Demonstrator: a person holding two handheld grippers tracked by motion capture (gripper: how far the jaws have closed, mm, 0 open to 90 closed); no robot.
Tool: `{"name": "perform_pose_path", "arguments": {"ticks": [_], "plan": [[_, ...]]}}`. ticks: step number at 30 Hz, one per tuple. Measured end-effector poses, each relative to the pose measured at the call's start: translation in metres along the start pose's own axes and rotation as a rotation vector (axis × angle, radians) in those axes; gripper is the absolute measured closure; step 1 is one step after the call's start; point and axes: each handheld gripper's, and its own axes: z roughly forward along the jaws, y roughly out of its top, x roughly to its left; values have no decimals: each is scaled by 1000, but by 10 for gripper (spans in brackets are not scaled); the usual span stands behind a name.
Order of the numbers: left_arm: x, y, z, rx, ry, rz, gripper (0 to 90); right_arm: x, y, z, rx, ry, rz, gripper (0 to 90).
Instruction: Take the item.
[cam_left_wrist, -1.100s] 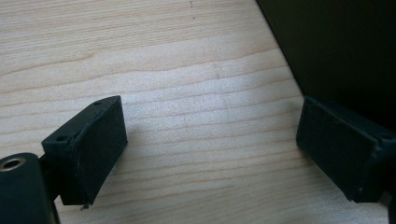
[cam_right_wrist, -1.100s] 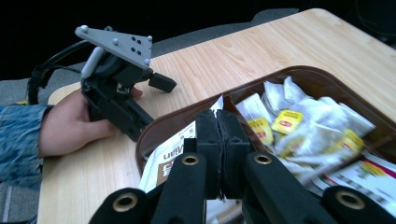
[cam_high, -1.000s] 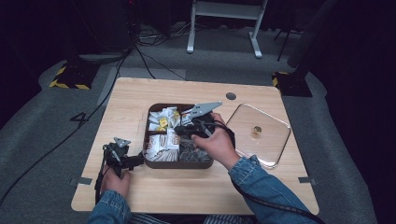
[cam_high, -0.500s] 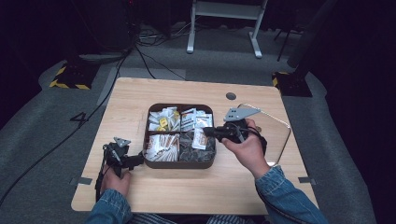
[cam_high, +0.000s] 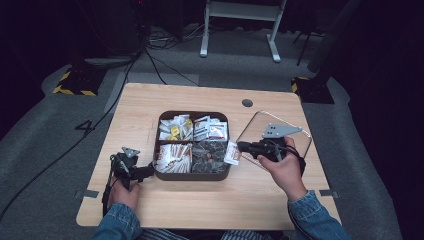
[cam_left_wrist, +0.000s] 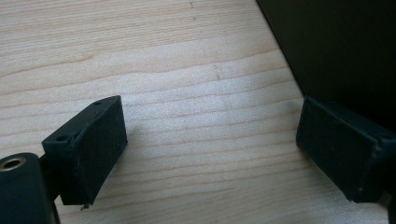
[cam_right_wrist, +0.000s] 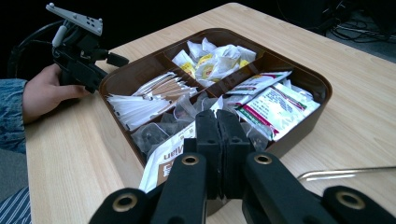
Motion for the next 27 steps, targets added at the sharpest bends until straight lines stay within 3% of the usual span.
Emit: {"name": "perform_pose_path", "arguments": {"ticks": [4, 8, 27], "plan": [[0, 0, 0, -1, 0, 1, 87, -5, -13, -4, 2, -10, 20, 891], [0, 0, 1, -2, -4, 3, 87, -10, -24, -8, -36, -8, 54, 891], [0, 0, 1, -2, -5, 3, 87, -12, -75, 5, 132, -47, 69, 891]]}}
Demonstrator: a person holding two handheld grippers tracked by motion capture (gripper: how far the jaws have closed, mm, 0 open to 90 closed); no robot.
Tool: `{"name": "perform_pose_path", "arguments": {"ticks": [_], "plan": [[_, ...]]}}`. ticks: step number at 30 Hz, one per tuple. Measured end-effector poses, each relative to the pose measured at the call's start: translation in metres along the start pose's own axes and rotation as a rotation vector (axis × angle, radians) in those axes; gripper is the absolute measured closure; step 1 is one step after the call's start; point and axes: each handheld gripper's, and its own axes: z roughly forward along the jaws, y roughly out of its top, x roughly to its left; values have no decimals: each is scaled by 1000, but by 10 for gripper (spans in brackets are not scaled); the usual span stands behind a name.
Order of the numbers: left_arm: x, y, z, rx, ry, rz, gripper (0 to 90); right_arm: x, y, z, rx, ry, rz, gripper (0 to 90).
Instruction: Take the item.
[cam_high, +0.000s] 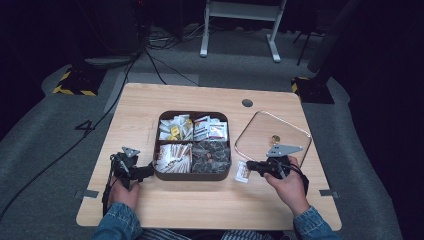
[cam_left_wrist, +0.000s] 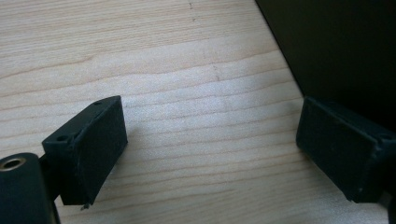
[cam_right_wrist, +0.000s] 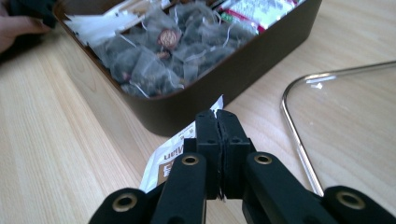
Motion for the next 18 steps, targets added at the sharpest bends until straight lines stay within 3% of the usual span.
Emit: {"name": "perform_pose_path", "arguments": {"ticks": [18], "plan": [[2, 1, 1, -2, -10, 13, 86, -7, -27, 12, 70, 5, 54, 888]]}}
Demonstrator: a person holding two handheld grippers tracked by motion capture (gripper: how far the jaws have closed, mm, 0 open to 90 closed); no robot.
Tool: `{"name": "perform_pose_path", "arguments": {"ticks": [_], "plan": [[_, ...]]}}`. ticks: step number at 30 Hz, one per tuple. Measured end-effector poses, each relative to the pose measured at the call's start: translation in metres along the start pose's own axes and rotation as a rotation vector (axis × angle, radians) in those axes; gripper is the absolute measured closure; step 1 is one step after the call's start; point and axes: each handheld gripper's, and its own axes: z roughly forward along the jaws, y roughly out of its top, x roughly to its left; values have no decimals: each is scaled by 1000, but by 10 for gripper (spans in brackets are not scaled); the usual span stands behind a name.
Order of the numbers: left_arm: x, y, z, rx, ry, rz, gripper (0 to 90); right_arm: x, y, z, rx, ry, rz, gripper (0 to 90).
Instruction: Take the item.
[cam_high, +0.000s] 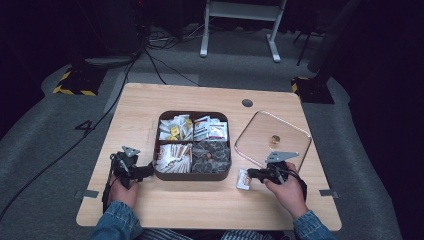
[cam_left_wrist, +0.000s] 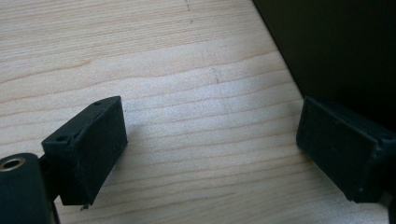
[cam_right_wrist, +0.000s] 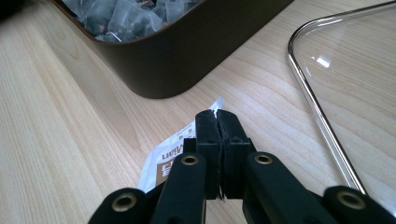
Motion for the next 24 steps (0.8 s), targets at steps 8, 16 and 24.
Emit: {"name": "perform_pose_path", "arguments": {"ticks": [8, 16, 24], "plan": [[0, 0, 0, 0, -1, 0, 86, -4, -6, 2, 15, -7, 8, 870], [0, 0, 0, 1, -4, 5, 85, -9, -12, 4, 19, -55, -7, 642], [0, -1, -1, 3, -6, 6, 84, -10, -7, -4, -39, -62, -8, 584]]}}
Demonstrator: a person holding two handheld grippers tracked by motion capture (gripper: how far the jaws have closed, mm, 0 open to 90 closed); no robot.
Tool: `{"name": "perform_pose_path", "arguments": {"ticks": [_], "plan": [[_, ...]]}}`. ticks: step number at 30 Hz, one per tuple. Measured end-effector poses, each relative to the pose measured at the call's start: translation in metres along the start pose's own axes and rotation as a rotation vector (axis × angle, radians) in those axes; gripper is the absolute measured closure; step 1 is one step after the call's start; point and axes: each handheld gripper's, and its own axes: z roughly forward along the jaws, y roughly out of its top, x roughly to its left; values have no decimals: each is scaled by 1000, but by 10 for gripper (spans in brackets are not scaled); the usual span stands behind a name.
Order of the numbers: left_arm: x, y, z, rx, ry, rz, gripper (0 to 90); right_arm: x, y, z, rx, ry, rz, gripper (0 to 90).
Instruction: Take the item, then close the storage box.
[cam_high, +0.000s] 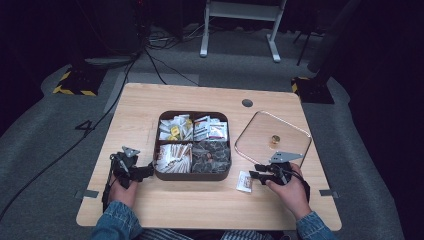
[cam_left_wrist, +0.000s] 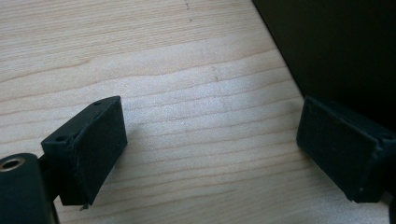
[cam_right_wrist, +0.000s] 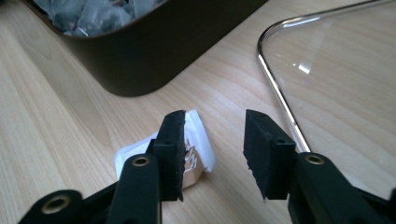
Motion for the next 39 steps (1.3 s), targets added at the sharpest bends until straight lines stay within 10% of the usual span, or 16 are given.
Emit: {"name": "perform_pose_path", "arguments": {"ticks": [20, 39], "plan": [[0, 1, 1, 2, 3, -5, 70, -28, 53, -59, -131, -119, 18, 510], [0, 0, 1, 3, 4, -9, 68, -101, 63, -36, -103, -264, 130, 431]]}}
